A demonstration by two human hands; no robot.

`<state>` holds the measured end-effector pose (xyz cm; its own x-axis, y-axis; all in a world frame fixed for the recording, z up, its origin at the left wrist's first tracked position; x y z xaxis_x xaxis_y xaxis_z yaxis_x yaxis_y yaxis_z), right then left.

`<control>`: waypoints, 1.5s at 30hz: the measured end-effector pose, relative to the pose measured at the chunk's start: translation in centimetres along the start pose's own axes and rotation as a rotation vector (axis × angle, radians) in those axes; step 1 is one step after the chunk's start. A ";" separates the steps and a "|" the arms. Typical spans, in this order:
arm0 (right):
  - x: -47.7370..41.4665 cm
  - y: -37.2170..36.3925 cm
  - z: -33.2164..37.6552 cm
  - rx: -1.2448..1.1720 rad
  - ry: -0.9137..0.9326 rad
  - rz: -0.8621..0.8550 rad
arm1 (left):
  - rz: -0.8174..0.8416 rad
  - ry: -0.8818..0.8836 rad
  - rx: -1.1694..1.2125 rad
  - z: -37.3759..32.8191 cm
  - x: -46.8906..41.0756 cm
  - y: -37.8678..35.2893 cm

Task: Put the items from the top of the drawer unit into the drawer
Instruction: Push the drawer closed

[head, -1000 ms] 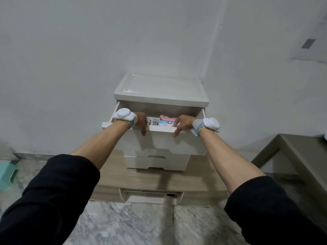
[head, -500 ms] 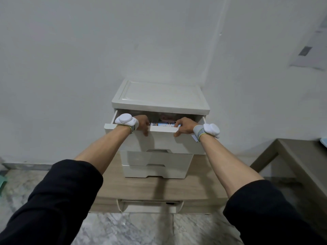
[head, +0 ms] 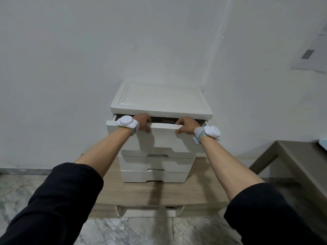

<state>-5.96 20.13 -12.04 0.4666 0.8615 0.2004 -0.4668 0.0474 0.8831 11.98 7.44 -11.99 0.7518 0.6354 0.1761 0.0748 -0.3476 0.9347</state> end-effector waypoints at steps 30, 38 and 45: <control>-3.0 0.3 0.2 0.279 0.073 -0.311 | -0.228 -0.048 -0.336 0.8 -3.7 1.2; -3.2 0.5 0.8 0.328 0.051 -0.402 | -0.278 -0.028 -0.389 0.7 -4.4 1.3; -4.2 -0.8 1.0 0.428 0.025 -0.549 | -0.390 0.003 -0.433 0.8 -4.8 0.5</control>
<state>-6.77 15.96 -13.16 0.5301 0.7818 -0.3283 0.1712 0.2805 0.9444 8.90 3.66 -12.59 0.7205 0.6619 -0.2066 0.0708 0.2262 0.9715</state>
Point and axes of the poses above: each hand's wrist, its own x-axis away from the middle knuckle, its own y-axis out of the back of the hand, z = x × y, the point moved 2 cm from there along -x, towards the middle knuckle, and after that the axes turned 3 degrees about -y, right-handed, at the moved point
